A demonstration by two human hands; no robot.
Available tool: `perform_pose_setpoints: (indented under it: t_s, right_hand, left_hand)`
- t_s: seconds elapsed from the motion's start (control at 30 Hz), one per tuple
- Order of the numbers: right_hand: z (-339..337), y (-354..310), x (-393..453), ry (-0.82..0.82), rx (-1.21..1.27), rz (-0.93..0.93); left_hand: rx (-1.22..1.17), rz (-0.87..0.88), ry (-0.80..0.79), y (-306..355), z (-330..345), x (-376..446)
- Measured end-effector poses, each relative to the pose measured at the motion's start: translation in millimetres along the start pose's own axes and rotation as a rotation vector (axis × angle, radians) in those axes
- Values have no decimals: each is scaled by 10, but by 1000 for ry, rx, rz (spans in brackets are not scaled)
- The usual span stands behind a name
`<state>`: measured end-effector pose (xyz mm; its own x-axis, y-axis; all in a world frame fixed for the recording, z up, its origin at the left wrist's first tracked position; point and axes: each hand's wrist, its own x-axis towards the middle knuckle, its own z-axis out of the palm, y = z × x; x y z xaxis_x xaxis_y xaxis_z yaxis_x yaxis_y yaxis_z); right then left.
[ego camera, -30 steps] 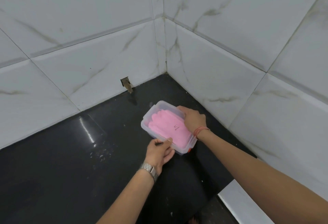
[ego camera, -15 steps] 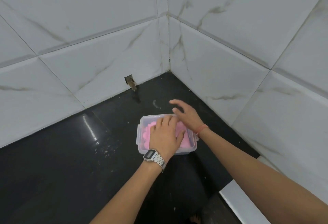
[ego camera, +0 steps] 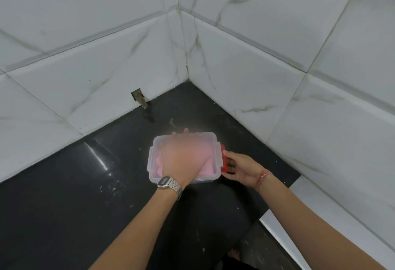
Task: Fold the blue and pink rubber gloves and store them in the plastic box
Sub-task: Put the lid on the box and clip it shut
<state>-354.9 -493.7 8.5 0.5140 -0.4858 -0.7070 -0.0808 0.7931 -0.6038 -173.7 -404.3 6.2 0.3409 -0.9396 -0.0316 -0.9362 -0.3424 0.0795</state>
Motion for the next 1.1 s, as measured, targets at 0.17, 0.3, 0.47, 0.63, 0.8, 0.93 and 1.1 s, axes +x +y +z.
perform_pose_setpoints:
  t_s: [0.17,0.3,0.47,0.63,0.8,0.93,1.1]
  right_hand:
    - [-10,-20,-54,48,-50,-192]
    - [-2,-31,-77,50,-111,-221]
    - [67,-66,-69,139,-320,-267]
    - [232,-98,29,345,-1064,-343]
    - [297,-174,92,376,-1378,-278]
    - [313,-249,92,402,-1437,-234]
    - [310,-281,94,415,-1495,-217]
  left_hand:
    - [5,14,-2,-30,1,17]
    - [-7,12,10,-35,7,11]
    - [-20,7,11,-23,-8,7]
    - [-17,4,19,-16,-8,2]
    - [-16,0,20,2,-16,1]
    - [-15,2,21,2,-21,-4]
    - [-11,4,20,2,-20,-1]
